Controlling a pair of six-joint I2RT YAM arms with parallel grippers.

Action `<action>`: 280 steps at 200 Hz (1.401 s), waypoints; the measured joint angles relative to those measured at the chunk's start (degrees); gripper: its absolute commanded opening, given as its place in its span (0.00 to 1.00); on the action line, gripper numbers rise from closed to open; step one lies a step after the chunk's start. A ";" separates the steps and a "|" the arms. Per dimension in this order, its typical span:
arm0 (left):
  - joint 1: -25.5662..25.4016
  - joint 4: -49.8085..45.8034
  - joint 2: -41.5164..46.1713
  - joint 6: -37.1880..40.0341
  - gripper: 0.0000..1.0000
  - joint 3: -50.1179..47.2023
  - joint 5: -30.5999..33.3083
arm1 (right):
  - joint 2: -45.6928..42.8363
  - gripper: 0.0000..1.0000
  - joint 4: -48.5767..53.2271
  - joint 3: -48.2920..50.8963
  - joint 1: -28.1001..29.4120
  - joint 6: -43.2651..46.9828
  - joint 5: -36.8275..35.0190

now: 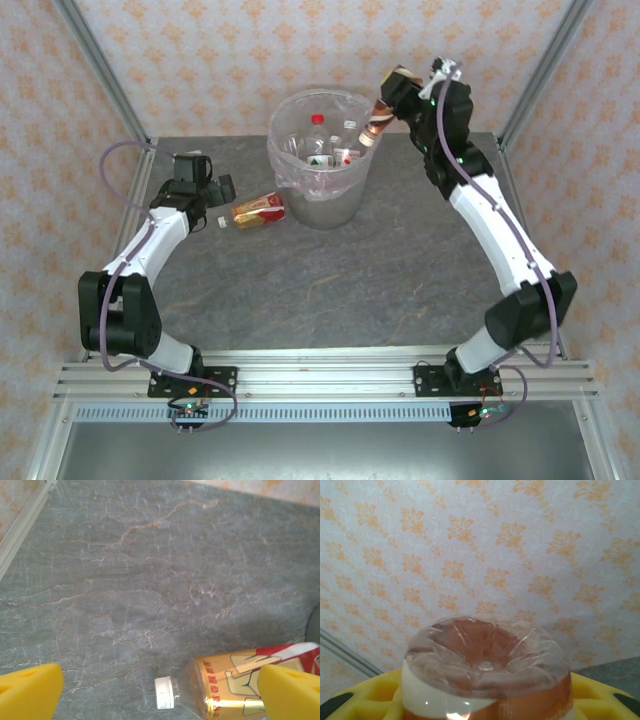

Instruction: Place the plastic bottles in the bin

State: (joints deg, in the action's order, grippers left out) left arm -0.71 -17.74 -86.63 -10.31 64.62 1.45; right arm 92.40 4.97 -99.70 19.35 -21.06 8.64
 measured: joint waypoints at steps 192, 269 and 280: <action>0.48 -8.98 -12.13 43.76 1.00 5.16 -25.92 | 29.03 0.86 38.99 -42.71 5.35 22.62 -5.53; -4.28 -11.10 -26.23 51.45 0.96 13.46 -20.72 | 23.74 0.99 40.57 -42.71 5.35 20.68 -5.14; -5.31 -12.44 -28.44 52.28 0.92 15.98 -19.91 | 22.95 0.99 40.57 -42.58 5.35 20.35 -4.90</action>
State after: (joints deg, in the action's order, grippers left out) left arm -6.02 -30.17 -115.07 41.98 80.60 -18.46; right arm 115.35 45.54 -142.28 24.71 -0.71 3.75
